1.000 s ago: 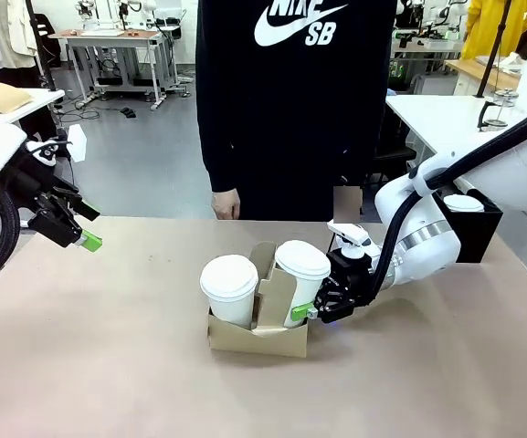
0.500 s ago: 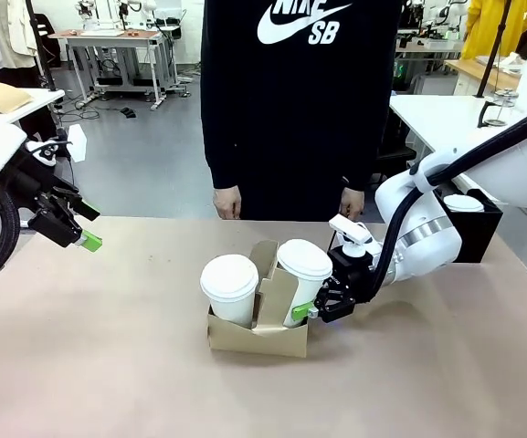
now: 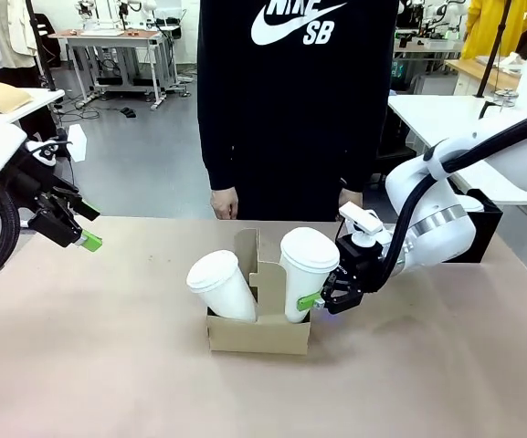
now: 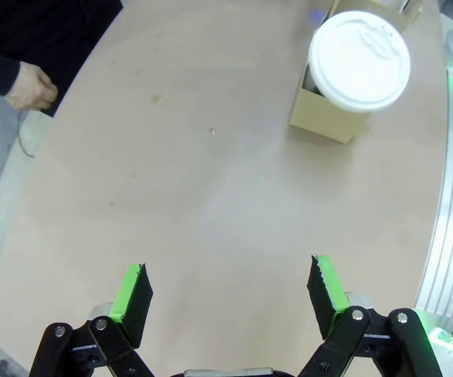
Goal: Pour a drink into a cup and package it in a carrier.
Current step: Insert the held 600 ml Paper Cup into the Cup Carrier.
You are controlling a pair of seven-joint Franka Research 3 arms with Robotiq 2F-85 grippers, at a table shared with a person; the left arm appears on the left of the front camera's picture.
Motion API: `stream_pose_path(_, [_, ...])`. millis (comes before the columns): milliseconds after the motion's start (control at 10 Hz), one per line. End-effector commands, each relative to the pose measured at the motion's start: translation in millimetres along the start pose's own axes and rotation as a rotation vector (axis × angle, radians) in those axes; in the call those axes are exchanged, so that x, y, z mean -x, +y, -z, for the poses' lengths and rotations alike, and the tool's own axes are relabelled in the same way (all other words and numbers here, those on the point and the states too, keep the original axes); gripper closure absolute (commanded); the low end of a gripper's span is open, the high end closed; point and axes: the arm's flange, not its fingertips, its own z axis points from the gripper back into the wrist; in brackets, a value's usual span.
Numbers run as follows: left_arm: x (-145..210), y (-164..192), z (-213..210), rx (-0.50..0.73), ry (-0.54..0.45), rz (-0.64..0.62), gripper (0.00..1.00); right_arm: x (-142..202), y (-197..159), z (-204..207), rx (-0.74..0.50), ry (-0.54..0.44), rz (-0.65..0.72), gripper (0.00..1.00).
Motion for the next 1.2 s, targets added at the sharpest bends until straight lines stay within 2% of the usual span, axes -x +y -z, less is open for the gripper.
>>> stream_pose_path(0, [0.7, 1.1, 0.4, 0.007, -0.024, 0.004, 0.0, -14.7, 6.2, 0.2, 0.013, -0.002, -0.02, 0.19])
stream_pose_path(600, [0.7, 1.1, 0.4, 0.007, -0.024, 0.004, 0.0, 14.3, -12.9, 0.9, 0.036, 0.066, 0.089, 0.19])
stream_pose_path(900, [0.7, 1.1, 0.4, 0.007, -0.024, 0.004, 0.0, 13.6, -14.8, 4.8, 0.043, 0.088, 0.107, 0.19])
stream_pose_path(1000, [0.7, 1.1, 0.4, 0.007, -0.024, 0.004, 0.0, 10.8, -13.1, 6.2, 0.035, 0.121, 0.098, 0.0])
stream_pose_path(1100, [0.7, 1.1, 0.4, 0.007, -0.024, 0.004, 0.0, 5.7, -10.2, 7.2, 0.043, 0.141, 0.094, 0.0])
